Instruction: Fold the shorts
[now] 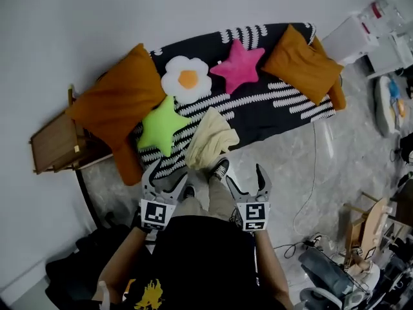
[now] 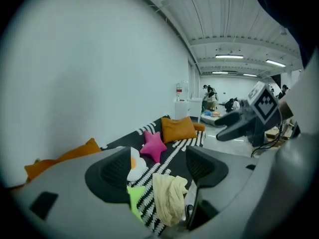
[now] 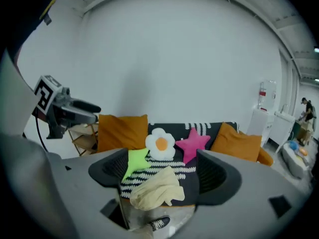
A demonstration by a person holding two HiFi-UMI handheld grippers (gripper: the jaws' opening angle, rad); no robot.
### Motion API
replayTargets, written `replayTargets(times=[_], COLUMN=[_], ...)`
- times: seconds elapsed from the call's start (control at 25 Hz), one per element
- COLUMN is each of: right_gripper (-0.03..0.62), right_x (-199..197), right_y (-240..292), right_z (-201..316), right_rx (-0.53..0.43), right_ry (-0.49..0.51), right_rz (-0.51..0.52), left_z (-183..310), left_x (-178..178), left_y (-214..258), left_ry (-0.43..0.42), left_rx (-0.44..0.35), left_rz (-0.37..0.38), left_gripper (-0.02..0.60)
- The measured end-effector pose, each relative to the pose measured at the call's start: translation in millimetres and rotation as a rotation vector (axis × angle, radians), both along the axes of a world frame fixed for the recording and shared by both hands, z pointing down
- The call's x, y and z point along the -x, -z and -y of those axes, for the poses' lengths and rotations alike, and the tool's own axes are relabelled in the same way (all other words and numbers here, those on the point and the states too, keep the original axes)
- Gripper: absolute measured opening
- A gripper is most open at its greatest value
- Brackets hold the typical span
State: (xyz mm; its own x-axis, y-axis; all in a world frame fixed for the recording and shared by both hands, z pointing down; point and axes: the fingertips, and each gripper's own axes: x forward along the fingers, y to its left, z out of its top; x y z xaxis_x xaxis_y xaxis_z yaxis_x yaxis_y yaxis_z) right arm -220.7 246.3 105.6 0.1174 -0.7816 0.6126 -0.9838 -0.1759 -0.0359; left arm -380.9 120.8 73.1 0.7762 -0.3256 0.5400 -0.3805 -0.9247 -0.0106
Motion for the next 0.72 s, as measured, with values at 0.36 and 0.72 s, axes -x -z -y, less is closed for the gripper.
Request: replayTargets(times=[0.36,0.72], right_gripper=[0.374,0.286], right_x=[-85,-54], right_y=[-234,-456], right_z=[5,46], right_rx=[0.411,0.494], right_ry=[0.159,0.117], right_rz=[0.084,0.075], left_z=[46,-41], left_x=[-82,4], left_y=[-208,-546], left_ry=[-0.259,-0.748], left_rx=[0.063,0.211], left_rz=[0.178,0.585], left_gripper=[0.353,0.371])
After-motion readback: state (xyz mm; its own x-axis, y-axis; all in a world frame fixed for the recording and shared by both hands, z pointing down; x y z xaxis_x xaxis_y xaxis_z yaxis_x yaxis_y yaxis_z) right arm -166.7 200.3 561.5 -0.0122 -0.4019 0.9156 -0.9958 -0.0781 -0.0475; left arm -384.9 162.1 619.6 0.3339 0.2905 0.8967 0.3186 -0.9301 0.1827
